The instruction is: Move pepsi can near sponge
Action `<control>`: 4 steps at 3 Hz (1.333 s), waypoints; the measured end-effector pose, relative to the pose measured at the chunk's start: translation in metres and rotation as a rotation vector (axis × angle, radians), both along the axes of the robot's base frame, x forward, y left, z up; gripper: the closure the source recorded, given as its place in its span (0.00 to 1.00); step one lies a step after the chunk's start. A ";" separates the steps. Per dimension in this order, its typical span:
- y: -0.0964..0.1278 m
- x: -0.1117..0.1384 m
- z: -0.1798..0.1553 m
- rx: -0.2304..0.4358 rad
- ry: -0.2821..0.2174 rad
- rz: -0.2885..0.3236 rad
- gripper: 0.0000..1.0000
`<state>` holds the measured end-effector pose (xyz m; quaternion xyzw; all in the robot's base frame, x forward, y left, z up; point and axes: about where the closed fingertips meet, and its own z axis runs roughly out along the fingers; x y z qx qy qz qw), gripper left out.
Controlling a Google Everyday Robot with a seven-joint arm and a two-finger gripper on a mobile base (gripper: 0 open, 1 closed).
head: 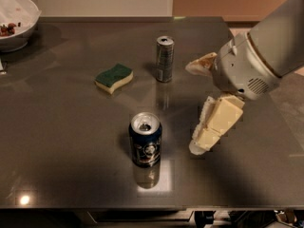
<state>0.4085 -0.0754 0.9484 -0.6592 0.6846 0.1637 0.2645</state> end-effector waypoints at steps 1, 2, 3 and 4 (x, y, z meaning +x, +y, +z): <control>0.037 -0.013 -0.014 0.060 0.040 0.065 0.00; 0.063 -0.022 -0.029 0.099 0.069 0.104 0.00; 0.084 -0.030 -0.041 0.130 0.088 0.136 0.00; 0.098 -0.035 -0.052 0.147 0.073 0.149 0.00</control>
Offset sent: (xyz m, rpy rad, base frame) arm -0.0302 0.0927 -0.0519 0.1527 0.1174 0.1499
